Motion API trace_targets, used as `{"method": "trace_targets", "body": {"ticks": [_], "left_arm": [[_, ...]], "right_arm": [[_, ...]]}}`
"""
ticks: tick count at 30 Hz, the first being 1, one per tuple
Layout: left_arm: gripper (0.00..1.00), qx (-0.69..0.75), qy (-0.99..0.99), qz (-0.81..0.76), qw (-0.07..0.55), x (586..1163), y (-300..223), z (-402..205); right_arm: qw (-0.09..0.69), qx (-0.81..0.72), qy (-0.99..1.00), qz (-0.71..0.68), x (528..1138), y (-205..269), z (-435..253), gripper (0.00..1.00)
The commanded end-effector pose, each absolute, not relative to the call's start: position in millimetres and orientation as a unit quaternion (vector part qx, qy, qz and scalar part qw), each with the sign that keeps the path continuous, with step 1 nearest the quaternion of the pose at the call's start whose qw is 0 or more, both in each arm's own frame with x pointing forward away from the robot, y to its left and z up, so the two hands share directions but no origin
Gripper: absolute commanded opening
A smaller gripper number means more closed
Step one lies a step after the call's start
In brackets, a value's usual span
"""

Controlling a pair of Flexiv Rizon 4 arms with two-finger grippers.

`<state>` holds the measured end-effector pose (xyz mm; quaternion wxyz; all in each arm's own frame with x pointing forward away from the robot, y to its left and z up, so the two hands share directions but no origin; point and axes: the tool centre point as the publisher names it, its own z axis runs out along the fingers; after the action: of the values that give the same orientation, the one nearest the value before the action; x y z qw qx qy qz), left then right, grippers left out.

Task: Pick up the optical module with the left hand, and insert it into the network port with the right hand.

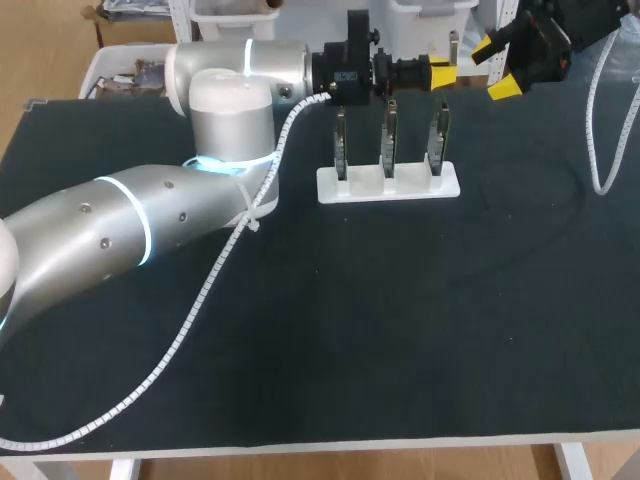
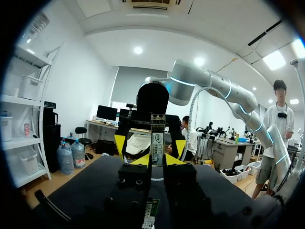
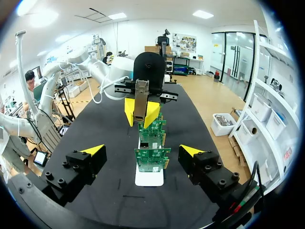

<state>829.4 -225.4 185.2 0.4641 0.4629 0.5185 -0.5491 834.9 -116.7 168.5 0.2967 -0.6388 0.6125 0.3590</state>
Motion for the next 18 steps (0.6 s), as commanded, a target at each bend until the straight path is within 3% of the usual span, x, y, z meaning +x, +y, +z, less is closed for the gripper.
{"method": "trace_targets", "body": {"ticks": [1,18], "left_arm": [[0.00,0.458,0.524,-0.544,0.469,823.3,-226.6,185.4],[0.00,0.457,0.532,-0.533,0.473,822.5,-228.0,186.4]], "right_arm": [[-0.027,-0.703,0.381,0.600,842.8,-117.6,168.9,1.00],[-0.027,-0.703,0.381,0.600,842.8,-117.6,168.9,1.00]]}}
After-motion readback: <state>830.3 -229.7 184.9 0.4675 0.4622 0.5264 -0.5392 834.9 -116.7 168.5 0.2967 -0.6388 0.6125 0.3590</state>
